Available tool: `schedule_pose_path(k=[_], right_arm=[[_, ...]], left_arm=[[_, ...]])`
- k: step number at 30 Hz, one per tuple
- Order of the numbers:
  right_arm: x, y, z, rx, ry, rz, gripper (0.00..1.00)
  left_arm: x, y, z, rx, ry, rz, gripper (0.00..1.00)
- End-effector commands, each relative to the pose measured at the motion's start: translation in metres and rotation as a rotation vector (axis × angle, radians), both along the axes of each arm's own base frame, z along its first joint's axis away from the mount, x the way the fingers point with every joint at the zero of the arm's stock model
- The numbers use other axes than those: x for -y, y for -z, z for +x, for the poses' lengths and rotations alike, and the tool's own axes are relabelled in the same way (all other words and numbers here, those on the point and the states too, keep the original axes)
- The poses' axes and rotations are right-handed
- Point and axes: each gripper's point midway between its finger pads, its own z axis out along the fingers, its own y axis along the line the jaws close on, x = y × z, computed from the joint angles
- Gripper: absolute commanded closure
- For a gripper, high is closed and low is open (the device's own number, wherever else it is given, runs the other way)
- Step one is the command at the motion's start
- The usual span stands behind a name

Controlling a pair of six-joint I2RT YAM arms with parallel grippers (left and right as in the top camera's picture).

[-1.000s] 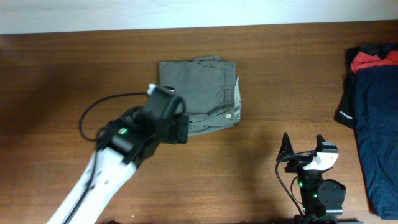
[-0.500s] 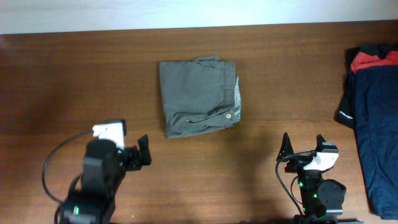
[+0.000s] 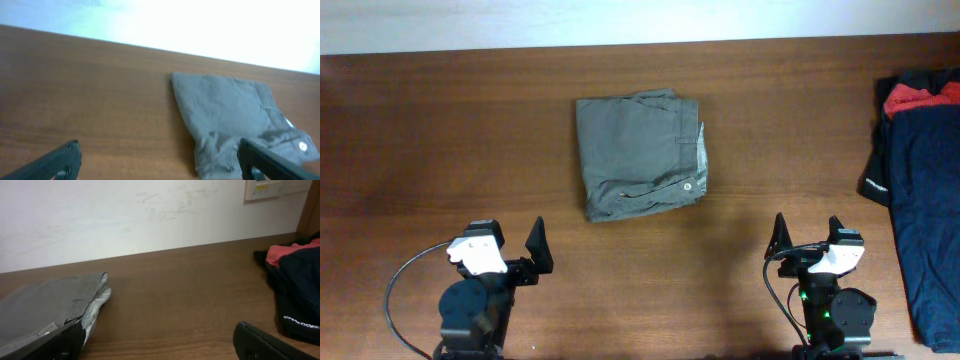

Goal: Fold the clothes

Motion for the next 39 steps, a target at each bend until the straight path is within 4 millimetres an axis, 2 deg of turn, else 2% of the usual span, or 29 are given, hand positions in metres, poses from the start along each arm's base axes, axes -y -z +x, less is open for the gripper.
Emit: schedule_pose_path(k=[1, 7, 16, 26, 35, 39], right_arm=[[0.004, 0.002, -0.001, -0.001, 0.019, -0.001, 0.01], [0.004, 0.002, -0.001, -0.001, 0.019, -0.001, 0.01], [0.004, 0.002, -0.001, -0.001, 0.019, -0.001, 0.02], [0.004, 0.002, -0.001, -0.001, 0.019, -0.001, 0.02], [0.004, 0.002, -0.001, -0.001, 0.019, -0.001, 0.01], [0.004, 0.002, -0.001, -0.001, 0.019, -0.001, 0.01]], left_arm=[[-0.003, 0.008, 0.002, 0.015, -0.004, 0.011, 0.01], [-0.010, 0.018, 0.000, 0.034, -0.032, 0.010, 0.01], [-0.012, 0.013, -0.008, 0.133, -0.034, 0.014, 0.01], [-0.010, 0.012, -0.005, 0.280, -0.025, 0.007, 0.01], [-0.016, 0.010, -0.004, 0.292, -0.054, 0.011, 0.01], [-0.017, 0.016, -0.004, 0.270, -0.061, 0.013, 0.01]])
